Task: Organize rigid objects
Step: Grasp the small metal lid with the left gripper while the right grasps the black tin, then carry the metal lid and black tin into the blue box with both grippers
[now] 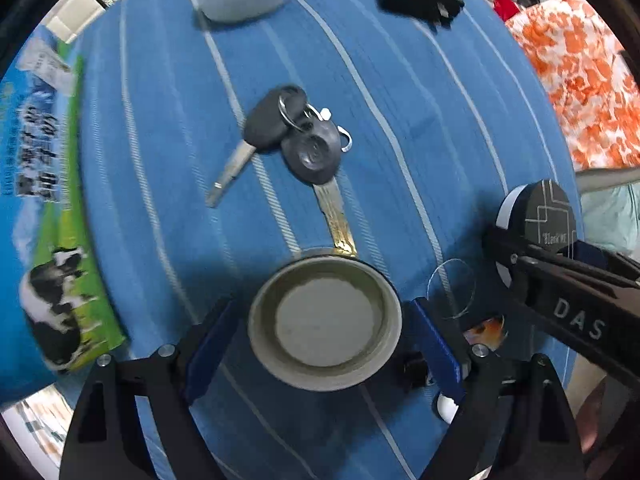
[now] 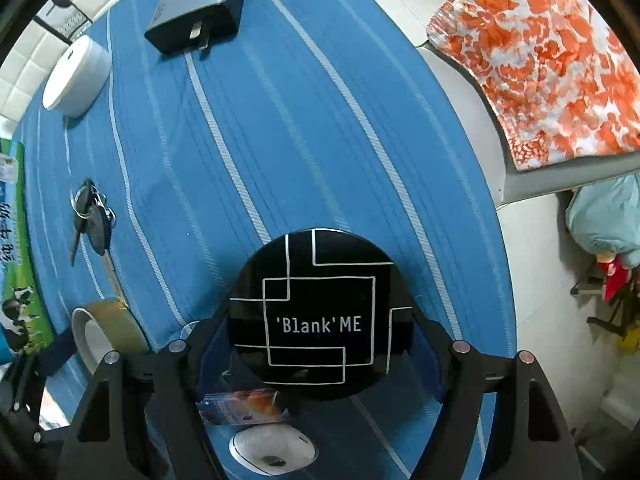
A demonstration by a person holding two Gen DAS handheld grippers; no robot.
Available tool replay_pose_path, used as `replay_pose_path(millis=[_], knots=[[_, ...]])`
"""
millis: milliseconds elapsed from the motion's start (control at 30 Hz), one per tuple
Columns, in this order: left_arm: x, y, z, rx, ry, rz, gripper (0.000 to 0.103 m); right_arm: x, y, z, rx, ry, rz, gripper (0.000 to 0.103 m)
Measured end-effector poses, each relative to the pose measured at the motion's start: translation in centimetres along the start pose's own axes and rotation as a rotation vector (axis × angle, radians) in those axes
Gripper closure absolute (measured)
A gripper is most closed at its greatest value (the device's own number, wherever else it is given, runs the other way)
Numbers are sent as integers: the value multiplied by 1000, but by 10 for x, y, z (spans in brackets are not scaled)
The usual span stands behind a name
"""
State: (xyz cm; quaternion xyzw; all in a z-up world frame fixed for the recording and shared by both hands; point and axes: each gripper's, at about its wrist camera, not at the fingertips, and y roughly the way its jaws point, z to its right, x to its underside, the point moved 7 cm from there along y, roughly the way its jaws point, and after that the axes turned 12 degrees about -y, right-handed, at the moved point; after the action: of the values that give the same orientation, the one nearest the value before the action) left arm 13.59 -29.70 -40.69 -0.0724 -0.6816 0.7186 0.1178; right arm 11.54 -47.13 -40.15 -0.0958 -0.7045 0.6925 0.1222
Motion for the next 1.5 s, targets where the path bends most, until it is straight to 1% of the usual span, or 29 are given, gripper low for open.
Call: replay_pose_path(millis=[33,67,100,200,267,467,567,600,633,667,767,967,1067,1100,1133,1233,1333,1500], knots=[[0,0,-1,-5,0,10,26,-1,0,-1,4,-1,-1,24],[-2,-2,-2,-11,0,32,35,0,0,-1,5,0,-3,24],[-3,-4,-2,-14,1,47,41,-1,0,-1,6,1,-5,25],[-5,-7,-6,0,-8,43,41,0,-2,-3,13,0,-1,26],[-6,-8,-9,-18,-1,52,41,1,-2,-3,20,-1,7,26],[-5,-29,-14,-47,8,110,41,8,-9,-16,23,-29,25,26],[-3,-45,-15,-44,12,143,41,11,-19,-21,16,-30,55,26],[-8,-52,-16,-40,11,153,41,11,-26,-23,17,-31,70,26],[-4,-57,-10,-37,11,162,41,12,-32,-24,17,-32,82,26],[-3,-60,-15,-32,11,173,41,13,-38,-25,16,-33,95,26],[-6,-88,-23,-15,6,214,41,16,-62,-28,14,-42,131,26],[-9,-164,-64,35,-43,331,41,29,-137,-43,12,-99,229,26],[-5,-203,-91,44,-73,401,41,39,-180,-66,-12,-135,284,26],[-1,-221,-104,43,-89,430,41,42,-199,-79,-26,-151,312,26],[-10,-230,-103,42,-99,446,41,44,-212,-91,-37,-165,332,26],[-5,-267,-137,37,-146,508,41,52,-250,-130,-75,-209,383,26],[6,-293,-168,18,-186,556,41,60,-278,-175,-121,-263,420,26],[26,-322,-217,3,-272,604,41,72,-314,-244,-151,-372,477,26]])
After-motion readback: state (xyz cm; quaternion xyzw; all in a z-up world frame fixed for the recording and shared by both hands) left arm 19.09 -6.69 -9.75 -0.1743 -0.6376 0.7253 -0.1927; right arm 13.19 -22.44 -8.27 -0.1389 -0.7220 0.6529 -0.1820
